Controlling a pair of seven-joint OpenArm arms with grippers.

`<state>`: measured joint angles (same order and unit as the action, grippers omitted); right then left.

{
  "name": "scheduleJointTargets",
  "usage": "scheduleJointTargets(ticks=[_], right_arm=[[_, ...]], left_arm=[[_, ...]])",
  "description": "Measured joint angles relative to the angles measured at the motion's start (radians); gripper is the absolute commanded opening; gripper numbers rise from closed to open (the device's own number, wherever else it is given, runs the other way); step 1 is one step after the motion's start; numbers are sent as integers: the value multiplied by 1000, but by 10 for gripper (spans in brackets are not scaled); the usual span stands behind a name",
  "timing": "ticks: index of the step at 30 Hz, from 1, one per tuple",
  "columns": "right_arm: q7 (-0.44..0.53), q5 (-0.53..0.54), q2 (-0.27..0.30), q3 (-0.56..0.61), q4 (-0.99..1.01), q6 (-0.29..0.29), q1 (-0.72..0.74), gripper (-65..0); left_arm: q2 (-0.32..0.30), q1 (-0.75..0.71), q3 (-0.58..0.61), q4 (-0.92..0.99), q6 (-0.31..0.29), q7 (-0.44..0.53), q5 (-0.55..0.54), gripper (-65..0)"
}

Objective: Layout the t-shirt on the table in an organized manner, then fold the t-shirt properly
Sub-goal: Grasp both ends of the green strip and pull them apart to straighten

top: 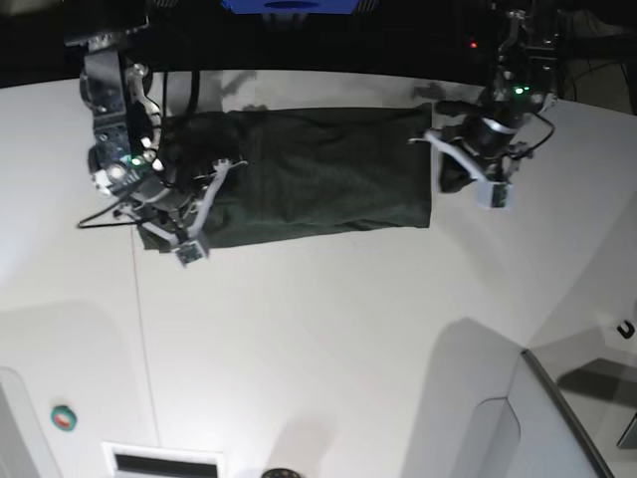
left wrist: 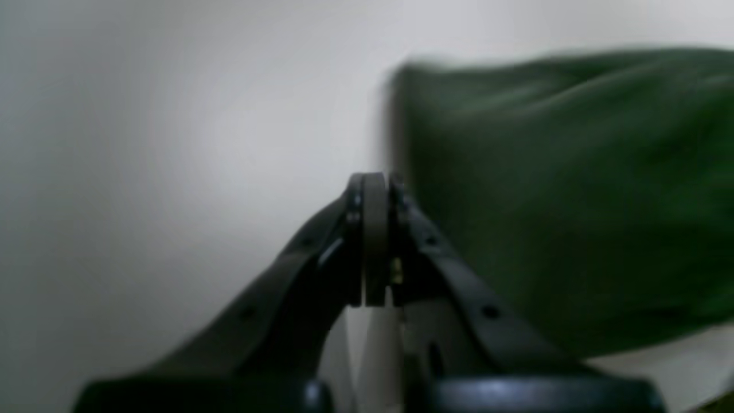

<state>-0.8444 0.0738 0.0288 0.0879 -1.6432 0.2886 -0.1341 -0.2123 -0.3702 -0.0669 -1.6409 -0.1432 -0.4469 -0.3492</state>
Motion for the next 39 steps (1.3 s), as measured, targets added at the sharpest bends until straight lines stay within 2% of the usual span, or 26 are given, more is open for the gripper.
scheduleJointTargets(ticks=[2,3,7,9,10,13,16,18,21,24,27,29,32,34,39], right_arm=[[3,4,-19,-96,-60,0,-10,-626],[6,16,-22,-158,-79,0,-5,-585],[-16,182,25,-376,-73,1,29,-341],[-77,311,72,-442,-32,4,35,-267],[-95,377,103,-467,6,17,37,-264],[-124,570,190,-544,122,137,43,-263],[-127,710,251,-609,286,217,54,-263],[-140,739,271,-607,377,260,61,-263],[-148,739,270,-595,442,296,85,-261],[-148,750,275,-521,446,315,89,-261],[-147,750,232,-468,447,315,91,-260],[-150,746,203,-445,462,318,89,-258],[-140,748,204,-437,509,322,89,-215],[-116,736,211,-438,524,322,86,-204],[-102,746,251,-442,526,322,86,-203]], left_arm=[[24,21,38,3,-5,-2,-2,-650],[35,38,63,15,2,-2,2,-650],[48,108,138,122,0,3,3,-650],[48,127,133,180,-10,2,0,-650],[43,135,119,202,-5,1,0,-650],[14,148,78,222,-5,3,0,-650],[-9,151,67,220,11,3,4,-650],[-11,147,66,203,13,-3,6,-650],[-3,146,71,167,5,-5,2,-650],[-5,148,69,132,9,-5,3,-650],[-10,146,69,83,9,-12,6,-650],[-38,142,71,50,-6,-8,1,-650],[-101,116,66,42,7,-2,4,-650],[-124,80,31,44,5,-5,5,-650],[-121,29,-151,100,-3,-5,2,-650]])
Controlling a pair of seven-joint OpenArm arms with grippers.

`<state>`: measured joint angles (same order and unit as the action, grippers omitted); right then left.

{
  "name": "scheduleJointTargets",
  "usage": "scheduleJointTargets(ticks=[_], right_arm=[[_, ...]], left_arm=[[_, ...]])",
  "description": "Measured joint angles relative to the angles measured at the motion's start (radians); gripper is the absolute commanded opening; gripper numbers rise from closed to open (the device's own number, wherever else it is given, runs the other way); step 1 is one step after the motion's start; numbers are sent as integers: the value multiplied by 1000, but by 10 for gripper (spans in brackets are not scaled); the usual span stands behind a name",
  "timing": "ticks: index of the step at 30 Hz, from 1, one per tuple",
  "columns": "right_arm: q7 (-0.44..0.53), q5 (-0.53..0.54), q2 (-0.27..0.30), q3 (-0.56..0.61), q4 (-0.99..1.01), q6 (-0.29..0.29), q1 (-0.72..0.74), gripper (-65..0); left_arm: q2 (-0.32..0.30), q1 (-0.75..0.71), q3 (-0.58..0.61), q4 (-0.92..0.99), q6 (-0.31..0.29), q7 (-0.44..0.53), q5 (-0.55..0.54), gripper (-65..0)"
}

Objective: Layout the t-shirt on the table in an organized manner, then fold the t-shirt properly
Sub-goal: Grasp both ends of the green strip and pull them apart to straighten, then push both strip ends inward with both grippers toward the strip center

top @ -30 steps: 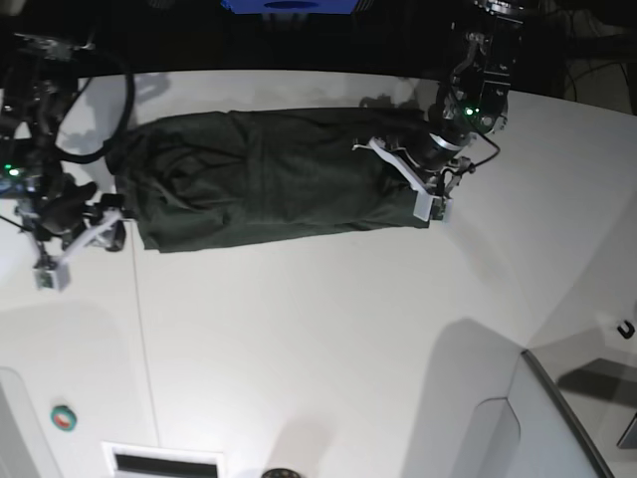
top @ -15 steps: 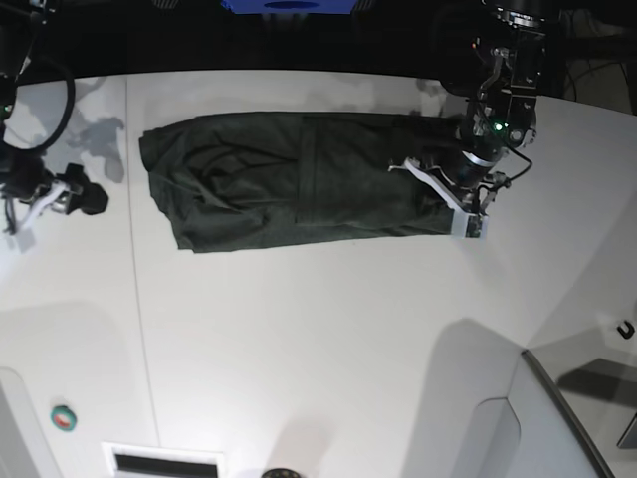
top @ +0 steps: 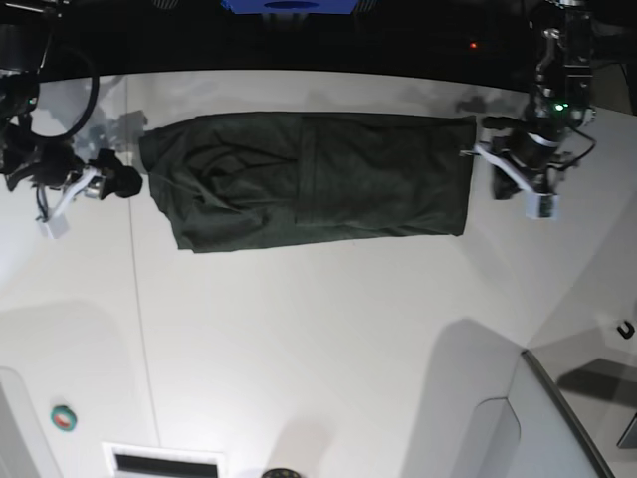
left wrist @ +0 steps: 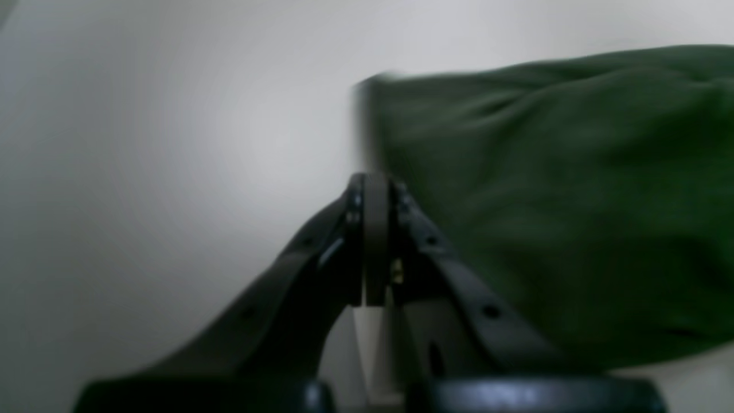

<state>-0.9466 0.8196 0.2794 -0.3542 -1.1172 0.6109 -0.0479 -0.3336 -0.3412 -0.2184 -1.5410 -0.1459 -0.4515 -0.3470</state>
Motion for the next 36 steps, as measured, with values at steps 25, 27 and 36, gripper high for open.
scheduleJointTargets(ticks=[25,27,36], right_arm=[[-14,57,-102,173,63,19,41,-210],[-15,56,-109,173,63,19,42,-212],[-17,56,-129,173,63,19,41,-212]], left_arm=[[6,153,187,317,5,187,-1,-650],[14,169,198,317,4,177,-1,-650],[30,184,237,317,8,183,0,-650]])
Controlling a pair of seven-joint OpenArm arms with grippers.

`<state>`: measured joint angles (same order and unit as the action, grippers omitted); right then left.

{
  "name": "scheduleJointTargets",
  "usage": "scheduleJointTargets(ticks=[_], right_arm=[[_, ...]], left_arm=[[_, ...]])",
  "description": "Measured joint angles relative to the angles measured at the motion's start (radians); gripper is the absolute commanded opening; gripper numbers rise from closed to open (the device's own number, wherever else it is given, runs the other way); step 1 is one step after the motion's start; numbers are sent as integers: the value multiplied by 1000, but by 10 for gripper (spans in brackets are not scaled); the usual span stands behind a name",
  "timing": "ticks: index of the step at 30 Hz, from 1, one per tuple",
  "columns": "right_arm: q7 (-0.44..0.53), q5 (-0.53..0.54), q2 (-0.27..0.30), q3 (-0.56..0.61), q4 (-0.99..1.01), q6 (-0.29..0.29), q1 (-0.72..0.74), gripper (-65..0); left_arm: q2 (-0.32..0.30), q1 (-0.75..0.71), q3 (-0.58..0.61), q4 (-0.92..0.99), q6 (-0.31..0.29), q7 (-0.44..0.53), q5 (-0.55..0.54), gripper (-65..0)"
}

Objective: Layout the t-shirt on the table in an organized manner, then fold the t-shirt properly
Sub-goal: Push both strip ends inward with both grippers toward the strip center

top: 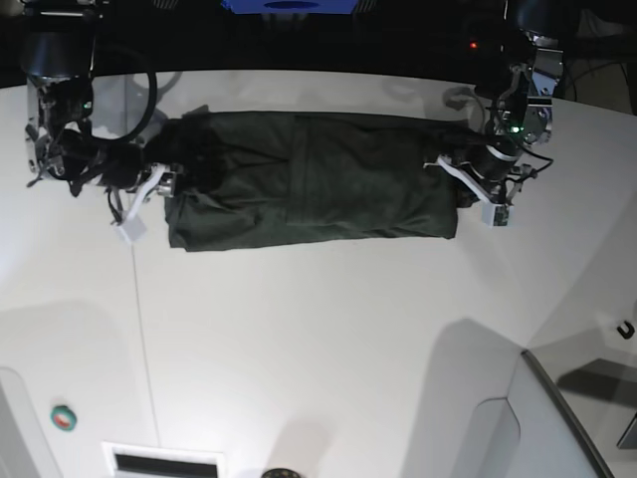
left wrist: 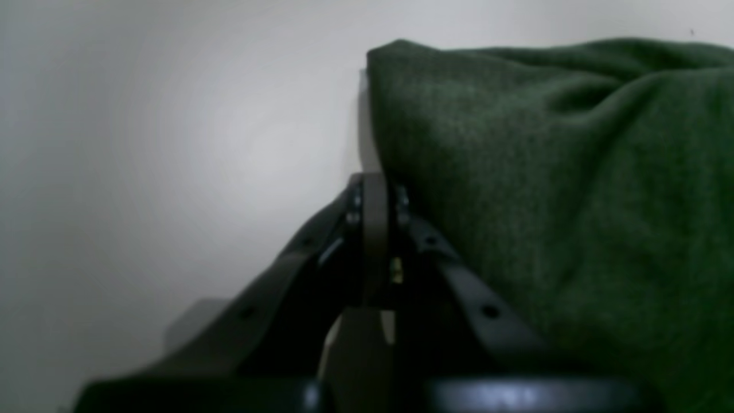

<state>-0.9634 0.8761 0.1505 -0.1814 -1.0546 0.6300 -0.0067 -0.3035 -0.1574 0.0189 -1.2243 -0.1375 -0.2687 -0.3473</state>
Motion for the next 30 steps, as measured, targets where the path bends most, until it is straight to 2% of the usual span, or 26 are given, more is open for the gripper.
scheduleJointTargets(ticks=[4,12,14,16,17,21,25,30], right_arm=[[2,0,-20,0,0,0,0,-218],[-3,-37,-21,-2,9,0,6,-390],[-12,-47,-19,-2,10,0,10,-471],[-14,-49,-16,-2,12,-2,14,-614],[-17,-50,-17,-2,12,-3,18,-650],[-26,-64,-19,3,8,-4,45,-650],[-26,-62,-19,3,-50,-12,38,-650],[-70,-67,-21,3,-154,-124,18,-650]], left_arm=[[18,4,2,0,-1,0,0,-650],[18,5,2,-3,-1,-4,0,-650],[18,5,2,-3,-1,-4,0,-650],[18,5,2,-3,-1,-4,0,-650],[18,5,2,-3,-1,-4,0,-650],[12,10,84,-3,10,19,2,-650],[39,21,135,-6,3,27,-2,-650],[72,41,146,-3,3,11,-1,-650]])
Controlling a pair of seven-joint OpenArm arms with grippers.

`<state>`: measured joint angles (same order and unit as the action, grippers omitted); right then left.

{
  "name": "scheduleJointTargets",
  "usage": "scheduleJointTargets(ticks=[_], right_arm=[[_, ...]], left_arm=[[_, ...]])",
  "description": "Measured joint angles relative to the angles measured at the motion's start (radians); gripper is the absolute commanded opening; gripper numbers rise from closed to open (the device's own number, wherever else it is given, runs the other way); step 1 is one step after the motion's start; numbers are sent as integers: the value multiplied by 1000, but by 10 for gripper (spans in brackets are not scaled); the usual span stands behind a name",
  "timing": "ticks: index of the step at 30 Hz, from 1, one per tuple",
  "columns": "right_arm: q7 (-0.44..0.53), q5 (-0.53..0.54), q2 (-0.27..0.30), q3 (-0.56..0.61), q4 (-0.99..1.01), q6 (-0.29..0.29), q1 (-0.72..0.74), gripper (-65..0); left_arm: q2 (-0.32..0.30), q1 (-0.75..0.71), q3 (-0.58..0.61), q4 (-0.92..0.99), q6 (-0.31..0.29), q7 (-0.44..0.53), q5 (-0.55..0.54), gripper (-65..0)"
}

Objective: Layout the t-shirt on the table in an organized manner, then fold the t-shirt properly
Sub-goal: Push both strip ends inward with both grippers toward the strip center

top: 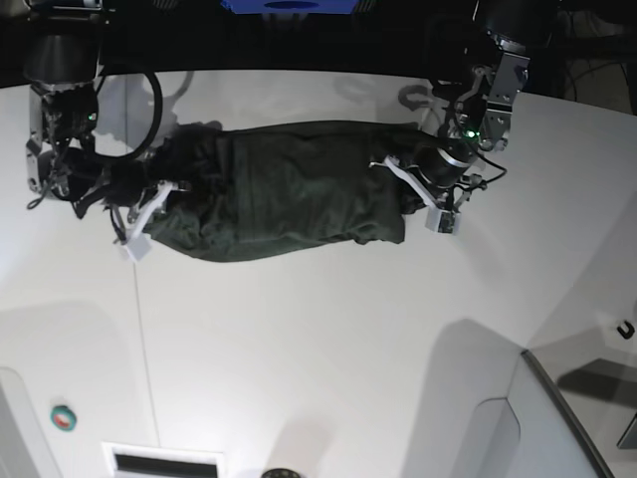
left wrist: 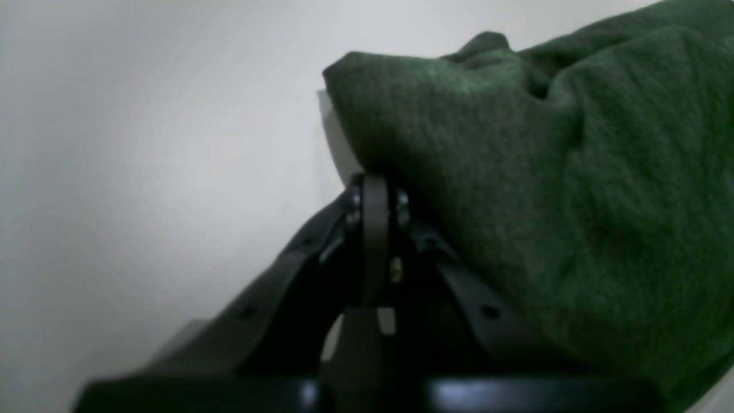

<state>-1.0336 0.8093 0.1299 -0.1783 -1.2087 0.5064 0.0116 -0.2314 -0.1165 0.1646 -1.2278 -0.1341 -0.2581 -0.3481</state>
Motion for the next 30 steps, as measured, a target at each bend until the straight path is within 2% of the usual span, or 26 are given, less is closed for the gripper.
scheduleJointTargets(ticks=[2,7,10,14,22,25,30], right_arm=[[-9,1,0,0,-48,-23,-4,-650],[-15,9,5,91,-195,-85,-11,-650],[-14,14,4,145,-230,-145,-7,-650],[-18,13,2,203,-231,-168,-11,-650],[-22,6,-68,286,-231,-171,10,-650],[-10,5,-86,304,-231,-228,28,-650],[-19,9,-103,344,-230,-234,43,-650]], left_arm=[[8,3,0,-2,0,-1,0,-650],[29,39,3,5,-1,-18,1,-650],[27,33,3,4,0,-26,1,-650],[27,34,3,3,0,-25,2,-650],[27,34,14,3,1,-24,2,-650],[24,34,56,3,3,-22,3,-650],[29,34,68,1,0,-22,3,-650]])
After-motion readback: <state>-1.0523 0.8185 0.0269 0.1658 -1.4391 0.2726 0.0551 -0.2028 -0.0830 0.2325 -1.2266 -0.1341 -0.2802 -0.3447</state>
